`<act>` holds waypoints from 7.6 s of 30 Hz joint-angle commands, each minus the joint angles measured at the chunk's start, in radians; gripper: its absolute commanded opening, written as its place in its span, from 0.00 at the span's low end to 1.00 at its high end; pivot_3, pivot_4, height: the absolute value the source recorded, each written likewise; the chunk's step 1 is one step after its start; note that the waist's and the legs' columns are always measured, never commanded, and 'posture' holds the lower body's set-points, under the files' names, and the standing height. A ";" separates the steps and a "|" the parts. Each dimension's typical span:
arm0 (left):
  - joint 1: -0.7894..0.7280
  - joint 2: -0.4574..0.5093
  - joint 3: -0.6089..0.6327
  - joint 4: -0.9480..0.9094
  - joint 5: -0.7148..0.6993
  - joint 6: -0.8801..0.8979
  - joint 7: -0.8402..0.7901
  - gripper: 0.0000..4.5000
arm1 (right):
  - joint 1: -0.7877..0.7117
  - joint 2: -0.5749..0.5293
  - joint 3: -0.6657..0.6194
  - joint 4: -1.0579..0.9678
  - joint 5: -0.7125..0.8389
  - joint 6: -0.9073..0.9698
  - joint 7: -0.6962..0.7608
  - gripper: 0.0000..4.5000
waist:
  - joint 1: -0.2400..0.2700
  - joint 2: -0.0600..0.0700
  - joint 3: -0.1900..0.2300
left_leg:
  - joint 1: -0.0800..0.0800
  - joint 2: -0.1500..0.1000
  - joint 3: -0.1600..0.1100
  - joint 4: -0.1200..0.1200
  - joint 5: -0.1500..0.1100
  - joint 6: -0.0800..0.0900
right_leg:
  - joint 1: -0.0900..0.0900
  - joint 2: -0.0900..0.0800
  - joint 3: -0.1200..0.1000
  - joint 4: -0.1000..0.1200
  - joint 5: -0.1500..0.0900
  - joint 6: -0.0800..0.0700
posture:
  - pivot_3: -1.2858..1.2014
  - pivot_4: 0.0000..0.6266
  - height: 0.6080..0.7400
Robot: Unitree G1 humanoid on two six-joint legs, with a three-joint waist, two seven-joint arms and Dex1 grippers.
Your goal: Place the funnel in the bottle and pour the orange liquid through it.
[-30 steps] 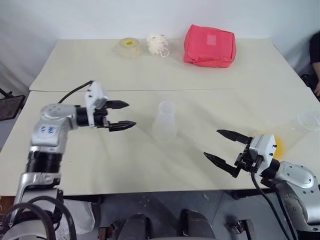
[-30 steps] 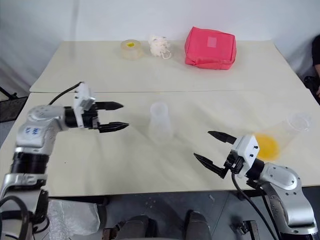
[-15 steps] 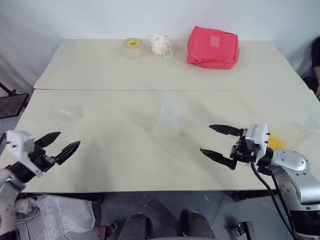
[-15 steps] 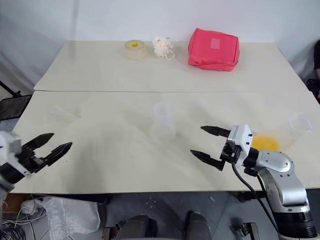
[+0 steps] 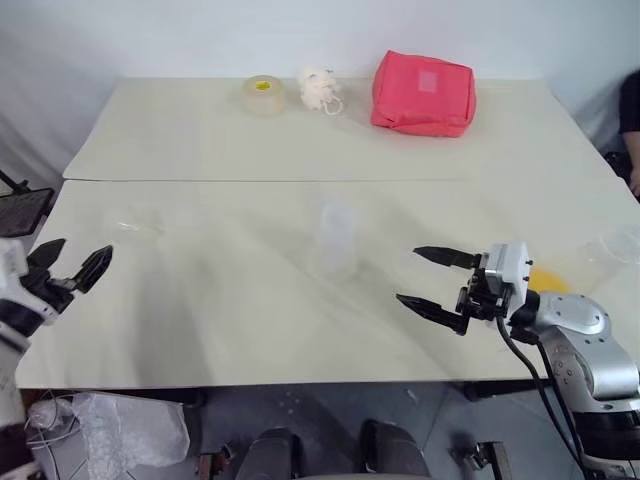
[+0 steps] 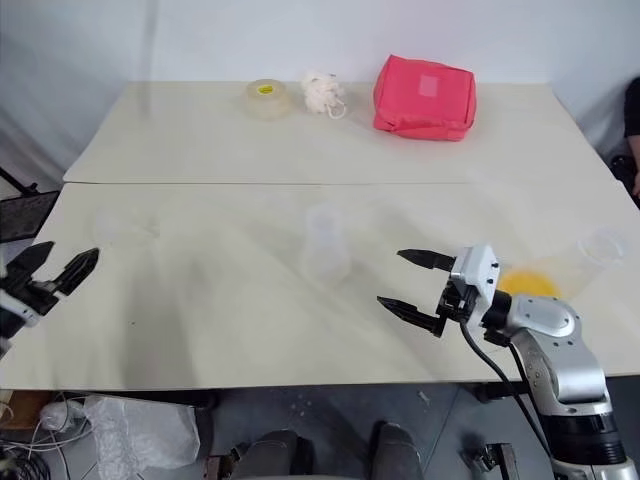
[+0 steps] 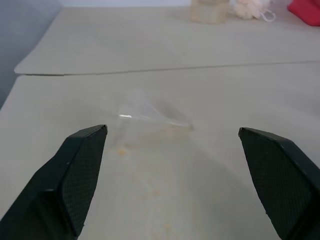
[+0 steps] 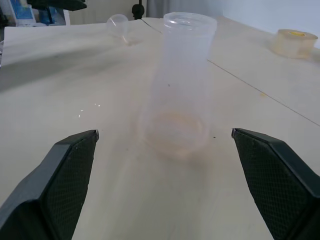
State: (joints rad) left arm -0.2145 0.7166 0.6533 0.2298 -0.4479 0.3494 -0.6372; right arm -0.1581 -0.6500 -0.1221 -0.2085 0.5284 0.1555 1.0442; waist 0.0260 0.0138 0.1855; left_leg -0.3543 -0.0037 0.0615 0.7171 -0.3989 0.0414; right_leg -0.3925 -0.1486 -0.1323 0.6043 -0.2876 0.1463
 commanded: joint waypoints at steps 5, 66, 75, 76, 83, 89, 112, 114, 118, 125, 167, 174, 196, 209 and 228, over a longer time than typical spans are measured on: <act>-0.352 0.096 -0.154 0.509 0.123 -0.212 -0.050 0.99 | 0.093 -0.034 -0.085 -0.149 0.019 0.030 -0.066 1.00 | -0.003 -0.003 -0.001 | 0.001 -0.003 0.002 0.000 0.000 0.000 | -0.001 0.001 -0.001 0.001 0.000 0.000 | 0.52 0.24 1.00; -1.219 -0.165 -0.957 0.719 0.223 -0.575 -0.977 0.00 | 0.277 0.097 -0.111 -0.330 -0.037 -0.049 -0.242 1.00 | -0.003 -0.009 0.001 | -0.002 -0.002 0.007 0.001 0.000 0.000 | -0.003 0.002 -0.004 0.000 0.000 0.000 | 0.52 0.24 1.00; -1.274 -0.179 -1.098 0.774 0.230 -0.712 -0.977 0.00 | 0.298 0.113 -0.099 -0.334 -0.055 -0.072 -0.267 1.00 | -0.001 -0.010 0.002 | -0.004 -0.002 0.006 0.003 0.000 0.000 | -0.003 0.002 -0.004 0.000 0.000 0.000 | 0.52 0.24 1.00; -1.279 -0.180 -1.114 0.776 0.231 -0.724 -0.977 0.00 | 0.298 0.114 -0.097 -0.333 -0.057 -0.073 -0.269 1.00 | -0.001 -0.010 0.002 | -0.004 -0.002 0.006 0.003 0.000 0.000 | -0.003 0.001 -0.004 0.000 0.000 0.000 | 0.52 0.24 1.00; -1.317 -0.193 -1.186 0.832 0.258 -0.813 -0.977 0.00 | 0.308 0.125 -0.084 -0.338 -0.068 -0.087 -0.288 1.00 | 0.000 -0.010 0.002 | -0.004 -0.002 0.007 0.003 0.000 0.001 | -0.003 0.002 -0.004 0.000 0.000 0.000 | 0.52 0.24 1.00; -1.345 -0.210 -1.216 0.858 0.269 -0.846 -0.977 0.05 | 0.332 0.134 -0.074 -0.346 -0.078 -0.101 -0.301 1.00 | 0.000 -0.010 0.002 | -0.005 -0.002 0.007 0.003 0.000 0.001 | -0.003 0.002 -0.004 0.000 0.000 0.000 | 0.52 0.24 1.00; -1.335 -0.189 -1.130 0.825 0.157 -0.677 -0.977 0.99 | 0.375 0.094 -0.150 -0.355 -0.062 -0.116 -0.299 1.00 | -0.002 -0.010 0.002 | -0.005 -0.002 0.006 0.003 0.000 0.001 | -0.003 0.001 -0.004 0.000 0.000 0.000 | 0.52 0.24 1.00; -1.309 -0.182 -1.134 0.791 0.145 -0.659 -0.977 0.99 | 0.374 0.085 -0.159 -0.354 -0.055 -0.109 -0.296 1.00 | -0.001 -0.010 0.002 | -0.004 -0.002 0.006 0.003 0.000 0.001 | -0.003 0.001 -0.003 0.000 0.000 0.000 | 0.52 0.24 1.00; -1.291 -0.182 -1.118 0.755 0.135 -0.626 -0.977 0.99 | 0.358 0.067 -0.165 -0.343 -0.043 -0.100 -0.291 1.00 | 0.000 -0.010 0.002 | -0.005 -0.002 0.004 0.004 0.000 0.001 | -0.003 0.001 -0.003 0.001 0.000 0.000 | 0.52 0.24 1.00; -1.285 -0.176 -1.062 0.745 0.141 -0.586 -0.977 0.99 | 0.332 0.057 -0.159 -0.333 -0.042 -0.089 -0.290 1.00 | 0.000 -0.010 0.002 | -0.005 -0.002 0.004 0.004 0.000 0.001 | -0.003 0.001 -0.004 0.001 0.000 0.000 | 0.52 0.24 1.00; -0.469 0.024 -0.548 0.000 0.106 -0.050 -0.517 0.99 | 0.262 -0.102 -0.245 -0.305 0.050 0.069 -0.168 1.00 | 0.000 -0.010 0.002 | -0.002 0.000 0.002 0.006 0.000 0.001 | -0.002 0.000 -0.002 0.004 0.000 0.000 | 0.52 0.24 1.00; -0.533 -0.043 -0.581 0.171 0.146 -0.241 -0.515 0.99 | 0.270 -0.094 -0.249 -0.318 0.051 0.075 -0.166 1.00 | 0.001 -0.010 0.002 | -0.002 -0.002 0.003 0.005 0.000 0.001 | -0.002 0.000 -0.002 0.004 0.000 0.000 | 0.52 0.24 1.00; -0.892 -0.215 -0.645 0.920 0.319 -0.601 -0.639 0.99 | 0.409 -0.038 -0.274 -0.453 0.034 0.069 -0.270 1.00 | 0.000 -0.010 0.002 | -0.003 -0.003 0.009 0.005 0.000 0.001 | -0.002 0.000 -0.004 0.004 0.000 0.000 | 0.52 0.24 1.00; -0.898 -0.258 -0.647 0.973 0.376 -0.488 -0.597 0.28 | 0.456 -0.023 -0.312 -0.478 0.023 0.057 -0.307 1.00 | 0.000 -0.010 0.001 | -0.003 -0.003 0.009 0.005 0.000 0.001 | -0.002 0.000 -0.004 0.004 0.000 0.000 | 0.52 0.24 1.00; -0.894 -0.082 -0.538 0.704 0.258 -0.399 -0.757 0.00 | 0.309 -0.053 -0.263 -0.359 0.052 0.051 -0.202 1.00 | -0.001 -0.010 0.001 | -0.003 -0.002 0.005 0.005 0.000 0.001 | -0.002 0.000 -0.003 0.004 0.000 0.000 | 0.52 0.24 1.00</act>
State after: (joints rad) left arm -1.0885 0.6307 0.1015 0.9932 -0.1543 -0.0587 -1.3706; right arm 0.1632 -0.6916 -0.3855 -0.5681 0.5563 0.2178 0.8228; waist 0.0251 0.0037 0.1869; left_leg -0.3570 -0.0062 0.0665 0.7222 -0.3989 0.0426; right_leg -0.3949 -0.1483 -0.1356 0.6088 -0.2874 0.1465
